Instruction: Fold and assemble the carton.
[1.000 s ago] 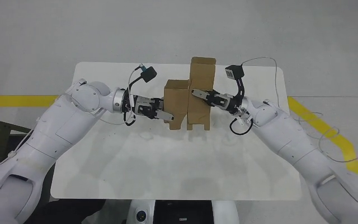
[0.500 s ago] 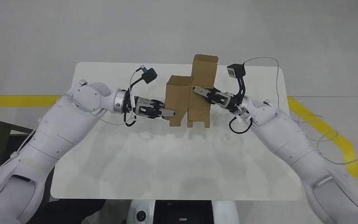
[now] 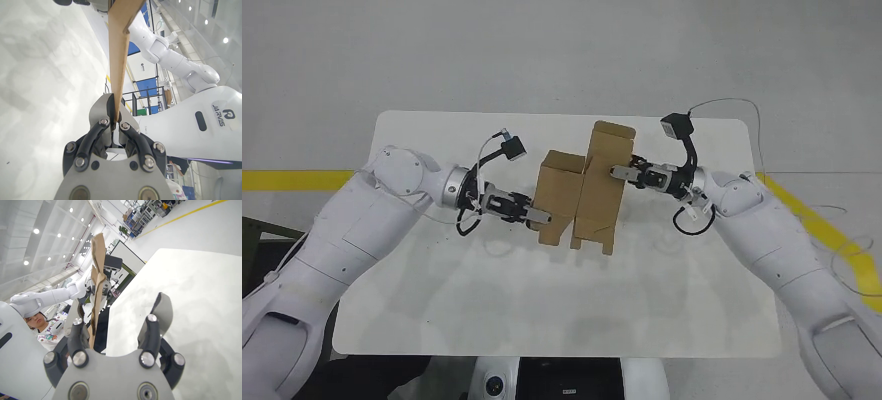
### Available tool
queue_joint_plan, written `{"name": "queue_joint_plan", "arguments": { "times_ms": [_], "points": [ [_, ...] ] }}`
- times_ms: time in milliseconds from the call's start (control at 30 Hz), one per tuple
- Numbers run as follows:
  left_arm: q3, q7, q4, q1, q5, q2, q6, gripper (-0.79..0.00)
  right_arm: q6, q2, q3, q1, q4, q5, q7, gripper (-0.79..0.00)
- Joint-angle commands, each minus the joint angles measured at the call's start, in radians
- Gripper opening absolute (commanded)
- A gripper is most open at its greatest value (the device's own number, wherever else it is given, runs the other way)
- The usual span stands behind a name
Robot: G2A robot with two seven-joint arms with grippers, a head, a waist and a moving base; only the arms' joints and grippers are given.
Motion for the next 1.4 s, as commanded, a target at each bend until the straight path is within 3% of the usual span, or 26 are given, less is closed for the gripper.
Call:
{"name": "queue_joint_plan", "arguments": {
  "times_ms": [0,367,533,1067,1133,1200,1367],
  "points": [
    [0.002,-0.042,-0.002,-0.003,-0.016,0.001,0.043,-0.785,0.034,0.015,0.018,-0.009,-0.017,0.012,0.037,0.000],
    [0.027,-0.173,-0.059,-0.004,-0.014,0.013,0.173,-0.785,0.189,0.093,0.060,-0.087,-0.169,0.089,0.192,-0.006],
    [0.054,-0.173,-0.071,-0.015,-0.007,0.027,0.173,-0.785,0.235,0.115,0.060,-0.105,-0.221,0.120,0.239,-0.369],
    [0.128,-0.173,-0.105,-0.062,-0.044,0.066,0.173,-0.785,0.330,0.144,0.029,-0.122,-0.303,0.207,0.334,-0.579],
    [0.131,-0.173,-0.105,-0.064,-0.050,0.069,0.173,-0.785,0.335,0.145,0.025,-0.122,-0.304,0.213,0.339,-0.656],
    [0.134,-0.173,-0.107,-0.067,-0.051,0.071,0.173,-0.785,0.339,0.146,0.023,-0.123,-0.307,0.217,0.342,-0.785],
    [0.133,-0.172,-0.104,-0.070,-0.046,0.076,0.172,-0.785,0.328,0.147,0.020,-0.122,-0.309,0.218,0.331,-0.785]
  ]
}}
